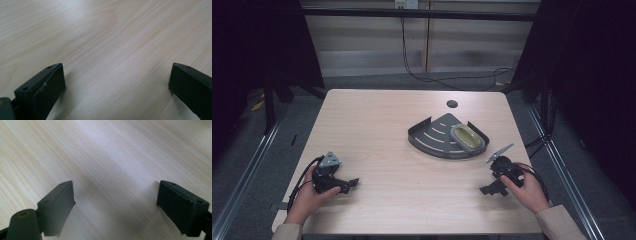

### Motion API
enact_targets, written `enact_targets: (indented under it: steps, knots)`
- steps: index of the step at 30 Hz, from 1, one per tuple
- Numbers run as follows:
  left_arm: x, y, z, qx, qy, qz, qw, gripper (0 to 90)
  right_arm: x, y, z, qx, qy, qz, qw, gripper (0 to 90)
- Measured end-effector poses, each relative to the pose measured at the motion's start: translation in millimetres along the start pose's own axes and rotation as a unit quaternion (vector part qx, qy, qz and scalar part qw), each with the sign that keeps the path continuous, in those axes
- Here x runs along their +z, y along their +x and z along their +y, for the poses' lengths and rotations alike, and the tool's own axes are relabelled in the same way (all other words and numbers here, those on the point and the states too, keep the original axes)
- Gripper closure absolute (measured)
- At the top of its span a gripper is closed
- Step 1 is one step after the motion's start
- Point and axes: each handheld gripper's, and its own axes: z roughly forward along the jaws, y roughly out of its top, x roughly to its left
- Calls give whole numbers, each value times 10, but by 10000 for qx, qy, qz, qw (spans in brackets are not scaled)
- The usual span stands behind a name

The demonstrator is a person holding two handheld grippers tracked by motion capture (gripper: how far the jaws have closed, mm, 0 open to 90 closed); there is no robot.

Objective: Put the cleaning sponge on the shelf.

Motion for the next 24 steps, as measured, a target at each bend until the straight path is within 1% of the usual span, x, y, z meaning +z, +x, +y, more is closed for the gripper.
enact_targets:
  steps: [3,6,8,11,12,13,14,15,17,19,21,22,24]
  knots:
    - [-1,0,0,3,2,6,10000,1,7,17,-52,-96,-178,-67,9998,127]
    - [-2,0,0,8,7,12,10000,2,18,45,-111,-132,-383,-158,9991,121]
    - [-2,0,0,7,6,13,10000,2,31,69,-156,-177,-549,-276,9980,117]
    - [-2,1,0,12,4,18,10000,2,50,93,-213,-293,-728,-359,9963,98]
    - [-2,-1,0,5,6,13,10000,2,52,99,-225,-243,-782,-369,9960,98]
    - [-2,0,0,11,5,18,10000,2,53,91,-237,-283,-834,-362,9955,97]
    - [-2,0,0,7,8,14,10000,2,53,93,-247,-253,-870,-376,9952,97]
    - [-3,1,0,14,3,25,10000,2,59,88,-254,-300,-938,-390,9944,95]
    - [-3,0,0,16,5,25,10000,2,61,98,-277,-235,-993,-392,9940,91]
    - [-4,0,0,14,5,28,10000,2,71,100,-308,-192,-1157,-411,9923,90]
    - [-4,-1,-1,5,9,24,10000,2,83,102,-352,-139,-1356,-441,9897,90]
    - [-3,0,0,14,4,26,10000,2,89,95,-371,-173,-1455,-437,9882,90]
    - [-4,-4,-2,-7,14,13,10000,2,95,95,-400,-158,-1566,-441,9866,90]
